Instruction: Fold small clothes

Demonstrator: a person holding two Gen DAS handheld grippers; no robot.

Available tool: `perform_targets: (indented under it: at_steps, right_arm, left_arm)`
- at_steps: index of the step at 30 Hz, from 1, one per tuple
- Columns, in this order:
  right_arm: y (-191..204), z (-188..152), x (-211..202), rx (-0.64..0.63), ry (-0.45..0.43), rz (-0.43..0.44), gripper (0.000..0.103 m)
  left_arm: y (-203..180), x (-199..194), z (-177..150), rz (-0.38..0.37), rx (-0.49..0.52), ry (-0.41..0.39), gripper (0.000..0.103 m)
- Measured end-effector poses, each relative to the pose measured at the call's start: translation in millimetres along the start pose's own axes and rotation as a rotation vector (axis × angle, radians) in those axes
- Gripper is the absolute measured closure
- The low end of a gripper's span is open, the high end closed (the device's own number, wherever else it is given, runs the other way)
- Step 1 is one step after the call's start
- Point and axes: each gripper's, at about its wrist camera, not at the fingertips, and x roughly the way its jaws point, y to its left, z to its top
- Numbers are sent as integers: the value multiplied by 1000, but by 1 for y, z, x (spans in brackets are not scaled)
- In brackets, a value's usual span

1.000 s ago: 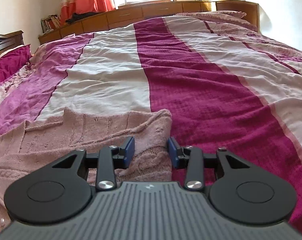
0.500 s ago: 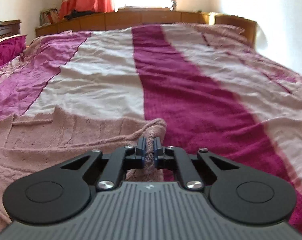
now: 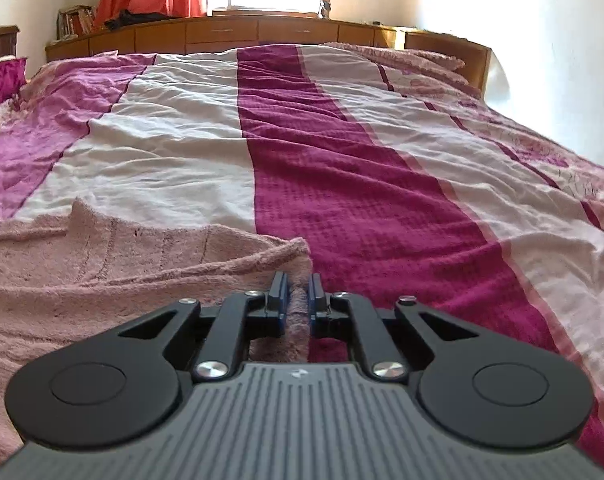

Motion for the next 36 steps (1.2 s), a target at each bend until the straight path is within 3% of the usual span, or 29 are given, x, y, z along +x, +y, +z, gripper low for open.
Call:
perform_targets:
  at_steps: [11,15,23,28,36]
  right_arm:
    - [-17,-5,-71,64,46,126,93]
    - [-23,-21,-94,70,53,132,71]
    - [-17,-49,-85,77,123,143,70]
    - [-18,-50,-88,131,124,147,67]
    - [-5,-39,-126,129,79,172,44]
  left_arm:
    - [1,1,-5,64,14,46,36]
    - [1,-13,-5,54,21,50,37]
    - [11,-42,-9,91,14,80,37]
    - [33,-62,-8,104,-49,104,37]
    - [70,-91,-8,150,-142,104,37]
